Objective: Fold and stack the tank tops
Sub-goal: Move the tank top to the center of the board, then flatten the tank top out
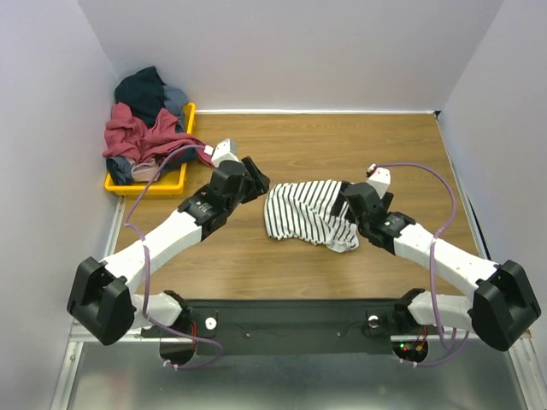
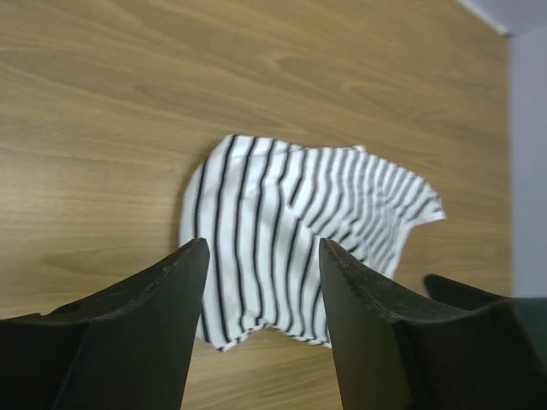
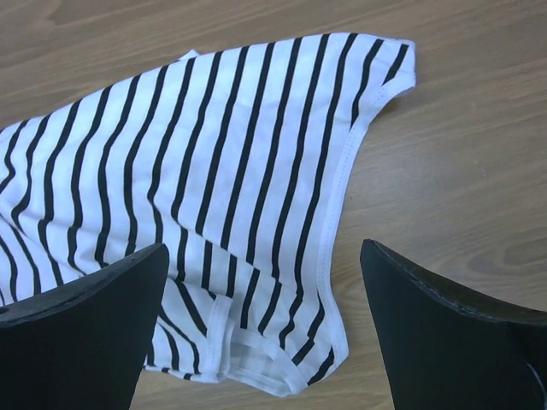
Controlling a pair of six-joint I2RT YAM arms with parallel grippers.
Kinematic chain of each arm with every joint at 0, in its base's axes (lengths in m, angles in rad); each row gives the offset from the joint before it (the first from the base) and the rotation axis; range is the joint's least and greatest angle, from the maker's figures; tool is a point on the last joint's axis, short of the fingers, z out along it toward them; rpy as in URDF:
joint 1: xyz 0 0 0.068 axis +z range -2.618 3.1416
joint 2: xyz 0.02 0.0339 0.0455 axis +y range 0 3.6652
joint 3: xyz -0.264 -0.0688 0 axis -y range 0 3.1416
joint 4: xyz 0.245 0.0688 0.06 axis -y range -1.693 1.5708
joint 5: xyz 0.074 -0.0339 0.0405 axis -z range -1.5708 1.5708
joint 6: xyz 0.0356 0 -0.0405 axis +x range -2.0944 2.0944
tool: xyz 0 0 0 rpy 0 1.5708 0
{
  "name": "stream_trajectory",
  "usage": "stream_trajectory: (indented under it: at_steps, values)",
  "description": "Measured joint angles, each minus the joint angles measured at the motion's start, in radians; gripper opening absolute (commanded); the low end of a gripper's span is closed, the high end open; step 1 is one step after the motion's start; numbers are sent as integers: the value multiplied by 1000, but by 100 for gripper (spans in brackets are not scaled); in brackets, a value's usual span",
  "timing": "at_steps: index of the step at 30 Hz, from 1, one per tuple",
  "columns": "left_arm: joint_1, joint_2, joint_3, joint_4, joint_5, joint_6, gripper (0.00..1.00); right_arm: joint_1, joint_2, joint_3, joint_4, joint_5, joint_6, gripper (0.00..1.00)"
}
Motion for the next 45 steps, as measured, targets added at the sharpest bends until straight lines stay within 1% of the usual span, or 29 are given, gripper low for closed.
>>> stream_trajectory:
  at_steps: [3, 5, 8, 11, 15, 16, 21, 22, 26, 32, 34, 36, 38, 39, 41, 42, 44, 45]
  values:
    - [-16, -18, 4, 54, 63, -3, 52, -32, 2, 0, -1, 6, 11, 100]
    - [-59, 9, 13, 72, 92, -1, 48, -83, 5, -5, 0, 8, 21, 100]
    - [-185, 102, 42, 98, 117, 5, 42, -226, 58, -11, 2, -8, 37, 99]
    - [-304, 214, 81, 119, 137, 21, 41, -374, 158, -10, 7, -32, 51, 99]
    - [-398, 316, 154, 133, 150, 48, 42, -466, 272, 20, 11, -61, 64, 97]
    - [-427, 363, 175, 145, 153, 56, 44, -489, 312, 44, 15, -74, 69, 96]
    - [-489, 536, 322, 171, 158, 88, 55, -555, 447, 135, 72, -137, 84, 94]
    - [-499, 568, 343, 171, 158, 93, 56, -562, 462, 143, 82, -143, 85, 94]
    - [-525, 665, 389, 150, 145, 103, 56, -569, 470, 152, 99, -158, 89, 94]
    - [-532, 723, 425, 76, 97, 103, 55, -569, 454, 126, 124, -160, 89, 94]
    - [-532, 743, 457, 60, 72, 103, 52, -569, 430, 103, 134, -163, 90, 94]
    - [-532, 763, 481, 51, 53, 102, 45, -569, 406, 85, 134, -166, 92, 94]
    - [-532, 776, 491, 46, 37, 99, 41, -569, 385, 72, 137, -172, 92, 94]
    - [-532, 780, 491, 37, 29, 99, 35, -569, 371, 66, 137, -175, 93, 94]
    - [-532, 787, 491, 27, 23, 100, 27, -569, 343, 53, 137, -182, 93, 94]
    - [-532, 789, 491, 21, 20, 98, 17, -569, 332, 49, 138, -185, 93, 94]
    - [-532, 789, 491, 13, 18, 95, 8, -569, 321, 47, 140, -187, 93, 94]
    - [-532, 789, 491, 13, 18, 94, 0, -569, 321, 47, 142, -188, 93, 94]
